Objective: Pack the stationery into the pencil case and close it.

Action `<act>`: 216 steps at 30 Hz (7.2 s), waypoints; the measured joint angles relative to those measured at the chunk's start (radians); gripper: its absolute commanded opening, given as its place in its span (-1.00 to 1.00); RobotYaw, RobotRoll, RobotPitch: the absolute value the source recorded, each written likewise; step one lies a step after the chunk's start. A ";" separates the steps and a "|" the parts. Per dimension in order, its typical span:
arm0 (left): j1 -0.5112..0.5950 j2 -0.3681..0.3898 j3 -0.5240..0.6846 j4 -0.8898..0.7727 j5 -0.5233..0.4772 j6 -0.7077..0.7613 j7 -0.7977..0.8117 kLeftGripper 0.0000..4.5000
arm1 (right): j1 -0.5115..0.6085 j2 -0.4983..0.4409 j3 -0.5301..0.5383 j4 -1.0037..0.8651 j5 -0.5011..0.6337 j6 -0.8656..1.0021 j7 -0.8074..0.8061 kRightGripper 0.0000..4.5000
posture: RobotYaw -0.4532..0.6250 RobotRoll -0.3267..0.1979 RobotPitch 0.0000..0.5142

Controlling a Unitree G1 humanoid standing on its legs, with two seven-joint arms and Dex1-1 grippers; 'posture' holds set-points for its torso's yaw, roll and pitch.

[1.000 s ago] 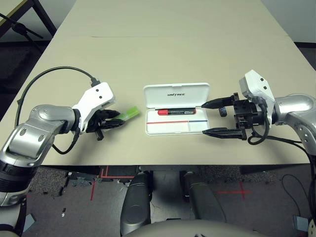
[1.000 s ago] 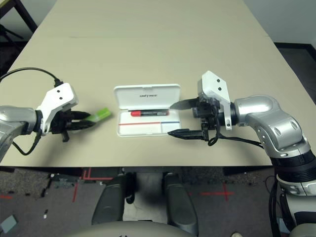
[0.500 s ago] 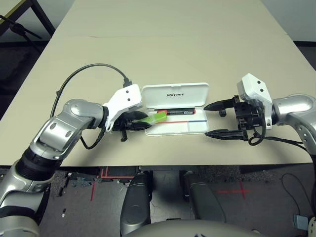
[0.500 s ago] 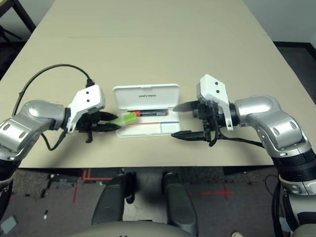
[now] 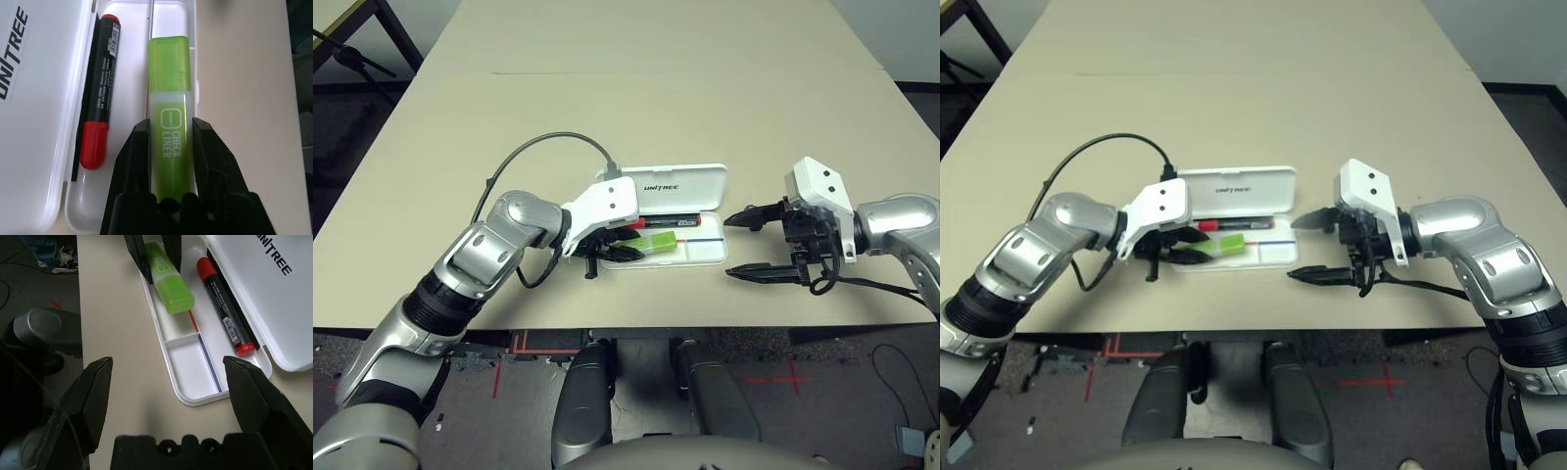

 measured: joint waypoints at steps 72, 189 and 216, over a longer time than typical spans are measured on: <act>0.230 0.227 0.361 -0.250 -0.272 0.002 -0.049 1.00 | -0.150 0.391 -0.191 -0.189 -0.119 0.992 -0.908 1.00 | -0.16 0.25 -0.20; 0.310 0.248 0.328 -0.320 -0.265 0.019 0.010 1.00 | -0.270 0.209 0.213 0.385 -0.379 -0.425 0.201 -0.54 | -0.01 0.25 -0.23; 0.329 0.259 0.329 -0.284 -0.262 -0.008 0.005 1.00 | -0.169 -0.021 -0.066 0.323 -0.098 -0.082 0.220 0.98 | -0.10 0.25 -0.24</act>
